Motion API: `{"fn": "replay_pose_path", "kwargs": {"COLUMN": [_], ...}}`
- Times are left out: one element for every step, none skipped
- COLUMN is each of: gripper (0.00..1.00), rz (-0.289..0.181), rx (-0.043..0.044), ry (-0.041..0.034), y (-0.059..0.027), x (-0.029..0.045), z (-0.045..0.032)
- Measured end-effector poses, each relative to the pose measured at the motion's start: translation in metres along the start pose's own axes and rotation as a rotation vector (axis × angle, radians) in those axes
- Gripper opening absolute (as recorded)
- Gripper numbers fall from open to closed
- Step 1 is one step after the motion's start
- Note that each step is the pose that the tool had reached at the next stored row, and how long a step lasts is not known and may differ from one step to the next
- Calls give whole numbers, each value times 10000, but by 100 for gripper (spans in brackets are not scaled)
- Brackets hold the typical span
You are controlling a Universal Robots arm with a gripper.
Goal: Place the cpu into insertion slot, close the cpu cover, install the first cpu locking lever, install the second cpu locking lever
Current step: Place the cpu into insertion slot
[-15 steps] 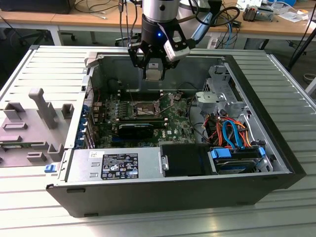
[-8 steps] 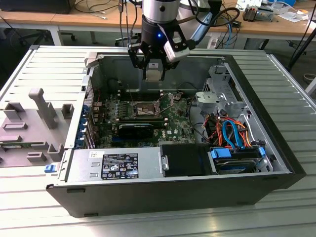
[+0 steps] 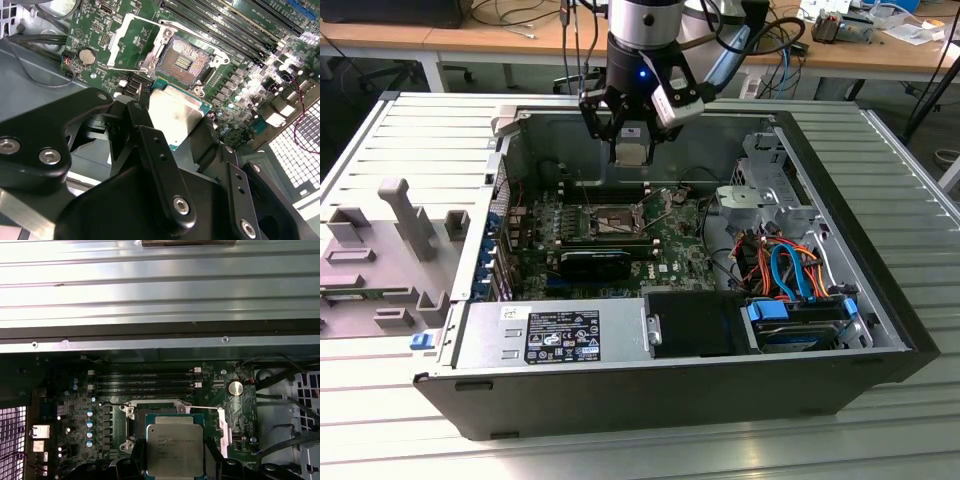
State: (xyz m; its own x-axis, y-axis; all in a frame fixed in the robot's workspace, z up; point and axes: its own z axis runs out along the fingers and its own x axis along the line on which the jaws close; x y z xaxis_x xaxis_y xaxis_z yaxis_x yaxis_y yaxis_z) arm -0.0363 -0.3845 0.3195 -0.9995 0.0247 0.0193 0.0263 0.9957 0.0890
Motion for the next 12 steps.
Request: {"fn": "replay_pose_path", "kwargs": {"gripper": [55, 55, 55, 55, 55, 55, 55, 55, 55, 55, 55, 55], "rz": [0, 0, 0, 0, 0, 0, 0, 0, 0, 0, 0, 0], "rx": [0, 0, 0, 0, -1, -1, -1, -1, 0, 0, -1, 0], "ry": [0, 0, 0, 0, 0, 0, -1, 0, 0, 0, 0, 0], "y": [-1, -2, -3, -9, -15, -16, -17, -19, -20, -27, -30, -31], "x": [0, 0, 0, 0, -1, -1, -1, -1, -1, -1, -2, -2], "z": [1, 3, 4, 11, 17, 18, 19, 21, 22, 46, 70, 70]}}
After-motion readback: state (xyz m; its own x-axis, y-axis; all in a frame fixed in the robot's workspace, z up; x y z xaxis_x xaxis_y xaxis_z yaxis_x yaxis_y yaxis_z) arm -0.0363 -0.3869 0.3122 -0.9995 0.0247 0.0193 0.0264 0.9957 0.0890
